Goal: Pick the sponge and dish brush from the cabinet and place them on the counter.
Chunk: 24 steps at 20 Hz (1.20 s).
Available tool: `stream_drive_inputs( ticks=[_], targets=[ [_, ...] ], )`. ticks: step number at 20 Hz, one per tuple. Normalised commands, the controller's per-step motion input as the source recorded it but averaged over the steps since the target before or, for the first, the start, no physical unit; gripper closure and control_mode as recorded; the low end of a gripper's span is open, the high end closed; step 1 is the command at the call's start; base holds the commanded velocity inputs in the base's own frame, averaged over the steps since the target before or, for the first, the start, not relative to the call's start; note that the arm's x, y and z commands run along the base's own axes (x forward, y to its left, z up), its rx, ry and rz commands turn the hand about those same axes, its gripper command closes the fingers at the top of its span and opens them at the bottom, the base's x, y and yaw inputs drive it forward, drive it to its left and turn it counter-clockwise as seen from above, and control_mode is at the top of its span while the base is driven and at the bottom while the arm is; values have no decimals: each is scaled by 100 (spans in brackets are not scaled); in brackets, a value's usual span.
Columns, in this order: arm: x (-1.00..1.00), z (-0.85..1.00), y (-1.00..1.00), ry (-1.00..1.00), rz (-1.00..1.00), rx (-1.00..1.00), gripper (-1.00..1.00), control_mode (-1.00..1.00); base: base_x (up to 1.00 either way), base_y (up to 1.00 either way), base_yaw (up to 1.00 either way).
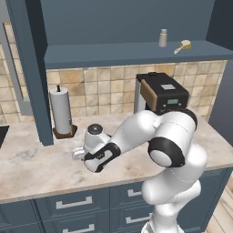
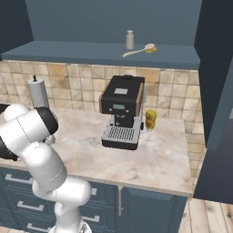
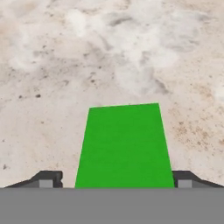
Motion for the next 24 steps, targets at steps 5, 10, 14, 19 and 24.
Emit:
stream_drive_inputs(
  ticks=[5,10,14,19,24],
  targets=[
    [-2,33,-14,-8,0,4,-100,-100,0,0,0],
    [-3,33,-15,-6,0,4,-100,-100,0,0,0],
    [-12,32,-20,-2,0,4,-100,-100,0,0,0],
    [-19,39,-23,0,0,6,-100,-100,0,0,0],
    [-26,33,-26,-1,0,4,-100,-100,0,0,0]
  ],
)
